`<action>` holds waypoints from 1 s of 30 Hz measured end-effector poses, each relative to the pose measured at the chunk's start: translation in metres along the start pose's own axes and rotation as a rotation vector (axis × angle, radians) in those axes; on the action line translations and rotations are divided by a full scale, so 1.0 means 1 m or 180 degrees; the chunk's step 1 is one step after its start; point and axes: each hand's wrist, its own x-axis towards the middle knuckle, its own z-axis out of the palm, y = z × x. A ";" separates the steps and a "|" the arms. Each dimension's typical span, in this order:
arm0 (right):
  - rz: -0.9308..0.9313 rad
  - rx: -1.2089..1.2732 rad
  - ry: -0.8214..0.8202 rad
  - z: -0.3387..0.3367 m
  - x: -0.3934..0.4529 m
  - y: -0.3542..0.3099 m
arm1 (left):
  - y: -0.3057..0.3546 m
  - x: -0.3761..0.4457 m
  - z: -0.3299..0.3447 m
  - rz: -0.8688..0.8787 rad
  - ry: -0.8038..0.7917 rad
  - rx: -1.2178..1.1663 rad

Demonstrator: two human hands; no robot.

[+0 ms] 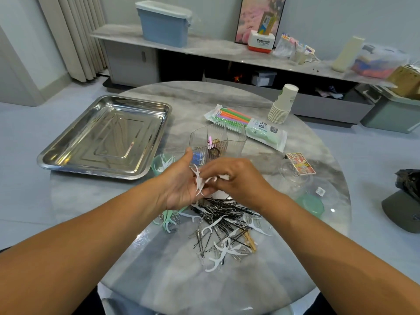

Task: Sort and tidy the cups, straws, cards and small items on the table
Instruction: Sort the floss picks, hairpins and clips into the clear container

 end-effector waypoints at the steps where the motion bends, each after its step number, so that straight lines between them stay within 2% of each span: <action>1: -0.0134 -0.0157 -0.0090 0.001 -0.001 -0.002 | 0.000 0.000 0.000 0.0002 0.0005 0.0034; 3: -0.0006 -0.0040 0.0125 0.001 0.001 -0.005 | 0.001 0.000 0.001 0.0052 0.0087 0.0048; 6: 0.0949 0.1054 0.0725 -0.007 0.012 -0.011 | 0.001 0.001 0.000 0.0150 0.0307 0.0027; 7: 0.1282 0.1505 0.0727 -0.011 0.016 -0.012 | 0.001 0.002 -0.001 0.0161 0.0310 0.0032; 9: 0.1879 0.2053 0.0404 -0.015 0.018 -0.014 | -0.001 0.000 0.000 0.0162 0.0175 0.0018; 12: 0.2421 0.2063 0.0091 -0.005 0.013 -0.018 | -0.003 -0.002 0.002 0.0122 -0.0017 0.0054; 15: 0.2388 0.1836 0.0306 0.009 0.014 -0.021 | -0.006 -0.005 0.005 0.0179 -0.0239 -0.0038; 18: 0.2258 0.1487 0.0804 0.014 0.016 -0.023 | -0.006 -0.005 0.006 0.0405 -0.0244 -0.0483; 21: 0.2189 0.0960 0.0914 0.017 0.014 -0.028 | -0.004 -0.004 0.005 0.0780 0.0199 -0.0700; 25: 0.2023 0.0957 0.0765 0.034 0.008 -0.035 | -0.004 -0.002 0.012 0.1006 0.0795 -0.0785; 30: 0.1737 0.0919 0.0980 0.046 0.006 -0.036 | -0.004 0.001 0.022 0.1111 0.0892 -0.0994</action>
